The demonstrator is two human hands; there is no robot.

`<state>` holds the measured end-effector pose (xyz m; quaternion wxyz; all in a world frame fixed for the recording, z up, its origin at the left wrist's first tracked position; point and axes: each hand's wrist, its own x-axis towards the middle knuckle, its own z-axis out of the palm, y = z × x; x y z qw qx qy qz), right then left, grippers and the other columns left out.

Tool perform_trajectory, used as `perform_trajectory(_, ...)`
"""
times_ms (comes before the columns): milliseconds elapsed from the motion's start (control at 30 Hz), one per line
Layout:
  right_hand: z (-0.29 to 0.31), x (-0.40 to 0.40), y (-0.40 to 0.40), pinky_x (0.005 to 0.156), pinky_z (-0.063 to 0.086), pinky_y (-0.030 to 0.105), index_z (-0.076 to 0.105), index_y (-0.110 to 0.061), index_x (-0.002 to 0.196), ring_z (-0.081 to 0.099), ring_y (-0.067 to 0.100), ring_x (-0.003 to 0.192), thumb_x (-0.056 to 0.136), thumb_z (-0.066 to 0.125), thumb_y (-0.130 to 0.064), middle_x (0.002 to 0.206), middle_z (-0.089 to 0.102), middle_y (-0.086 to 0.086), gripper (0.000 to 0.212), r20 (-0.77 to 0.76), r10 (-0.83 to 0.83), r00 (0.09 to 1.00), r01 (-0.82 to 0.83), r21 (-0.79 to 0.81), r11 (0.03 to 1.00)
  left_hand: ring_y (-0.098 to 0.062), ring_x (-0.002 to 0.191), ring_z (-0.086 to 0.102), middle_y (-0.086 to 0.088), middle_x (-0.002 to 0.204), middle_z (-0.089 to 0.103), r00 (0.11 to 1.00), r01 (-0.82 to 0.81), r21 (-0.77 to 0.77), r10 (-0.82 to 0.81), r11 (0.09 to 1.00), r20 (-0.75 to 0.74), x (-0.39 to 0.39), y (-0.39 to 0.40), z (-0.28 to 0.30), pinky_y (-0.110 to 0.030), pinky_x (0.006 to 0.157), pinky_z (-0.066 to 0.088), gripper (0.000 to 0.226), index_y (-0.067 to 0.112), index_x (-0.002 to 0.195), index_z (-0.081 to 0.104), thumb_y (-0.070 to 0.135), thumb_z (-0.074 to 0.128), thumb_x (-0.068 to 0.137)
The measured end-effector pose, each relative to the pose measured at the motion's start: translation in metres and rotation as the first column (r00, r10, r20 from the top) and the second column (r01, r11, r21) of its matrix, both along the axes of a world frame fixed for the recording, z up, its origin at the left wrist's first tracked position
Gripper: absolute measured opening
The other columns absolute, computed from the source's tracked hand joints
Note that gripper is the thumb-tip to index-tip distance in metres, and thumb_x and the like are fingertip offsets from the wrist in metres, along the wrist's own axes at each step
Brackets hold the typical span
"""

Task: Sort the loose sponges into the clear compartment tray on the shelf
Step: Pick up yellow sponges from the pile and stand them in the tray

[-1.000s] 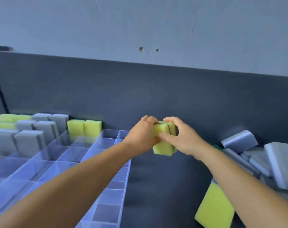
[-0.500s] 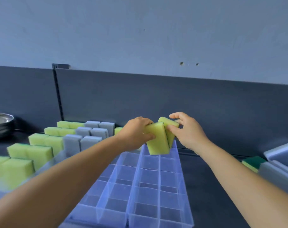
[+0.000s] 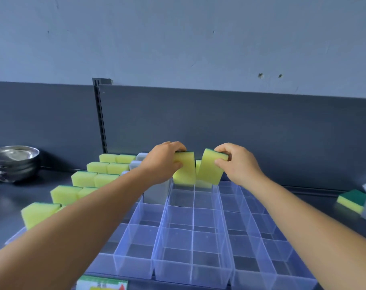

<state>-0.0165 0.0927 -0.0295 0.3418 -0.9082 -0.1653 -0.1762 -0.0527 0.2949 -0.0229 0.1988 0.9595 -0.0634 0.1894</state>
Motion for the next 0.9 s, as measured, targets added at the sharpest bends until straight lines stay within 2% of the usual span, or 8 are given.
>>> perform_trajectory(100,-0.004,0.007,0.008,0.074,0.032,0.021,0.063,-0.021,0.115,0.047,0.012,0.090,0.087,0.060,-0.017,0.114,0.060,-0.001,0.028,0.016,-0.001,1.000,0.002,-0.070,0.998,-0.020,0.109,0.053,0.001,0.122,0.058,0.999,0.023,0.001,-0.023,1.000,-0.028,0.010,0.001,-0.006,-0.025,0.084,0.039,0.038,0.026,0.124,0.055,0.017,0.061,0.088)
perform_trajectory(233,-0.011,0.021,0.010,0.075,0.032,0.020,0.062,-0.021,0.117,0.046,0.011,0.090,0.088,0.060,-0.017,0.115,0.059,-0.001,0.029,0.003,-0.002,1.000,0.002,-0.118,0.993,-0.024,0.108,0.053,-0.003,0.122,0.056,0.998,0.019,0.032,-0.016,0.999,-0.064,0.025,0.000,-0.014,-0.032,0.092,0.046,0.039,0.026,0.126,0.054,0.017,0.060,0.088)
perform_trajectory(333,-0.019,0.032,0.010,0.075,0.036,0.024,0.062,-0.022,0.115,0.050,0.014,0.092,0.088,0.059,-0.017,0.113,0.058,0.000,0.027,-0.025,-0.001,1.000,-0.003,-0.161,0.987,-0.026,0.105,0.055,-0.004,0.121,0.054,0.996,0.003,0.105,0.007,0.994,-0.092,0.036,-0.001,-0.020,-0.036,0.089,0.048,0.039,0.026,0.126,0.052,0.016,0.057,0.089)
perform_trajectory(467,-0.029,0.044,0.011,0.083,0.045,0.031,0.061,-0.023,0.115,0.055,0.021,0.102,0.089,0.058,-0.017,0.113,0.056,-0.001,0.026,-0.034,0.017,0.999,-0.024,-0.236,0.972,-0.027,0.104,0.056,-0.002,0.123,0.055,0.991,-0.031,0.169,0.053,0.985,-0.127,0.050,-0.002,-0.028,-0.039,0.086,0.051,0.039,0.025,0.125,0.052,0.018,0.059,0.088)
perform_trajectory(667,-0.034,0.058,0.016,0.083,0.045,0.031,0.060,-0.021,0.119,0.055,0.024,0.104,0.090,0.058,-0.021,0.118,0.054,0.000,0.029,-0.060,0.048,0.997,-0.066,-0.346,0.936,-0.023,0.111,0.053,-0.004,0.120,0.058,0.980,-0.016,0.420,0.098,0.907,-0.175,0.064,-0.007,-0.030,-0.035,0.078,0.051,0.032,0.014,0.115,0.060,0.021,0.064,0.084)
perform_trajectory(767,-0.040,0.060,0.018,0.082,0.043,0.029,0.059,-0.021,0.121,0.054,0.025,0.108,0.089,0.061,-0.024,0.119,0.054,0.000,0.032,-0.088,0.057,0.995,-0.086,-0.387,0.918,-0.022,0.113,0.053,-0.003,0.123,0.058,0.978,-0.020,0.464,0.113,0.886,-0.175,0.066,-0.009,-0.033,-0.030,0.069,0.042,0.035,0.016,0.118,0.059,0.025,0.066,0.085)
perform_trajectory(900,-0.045,0.061,0.019,0.086,0.043,0.029,0.058,-0.020,0.123,0.053,0.025,0.111,0.088,0.062,-0.026,0.122,0.053,0.001,0.036,-0.104,0.056,0.993,-0.094,-0.408,0.908,-0.022,0.116,0.052,-0.002,0.125,0.057,0.980,-0.022,0.487,0.115,0.873,-0.162,0.068,-0.010,-0.034,-0.029,0.068,0.037,0.036,0.018,0.120,0.058,0.027,0.066,0.086)
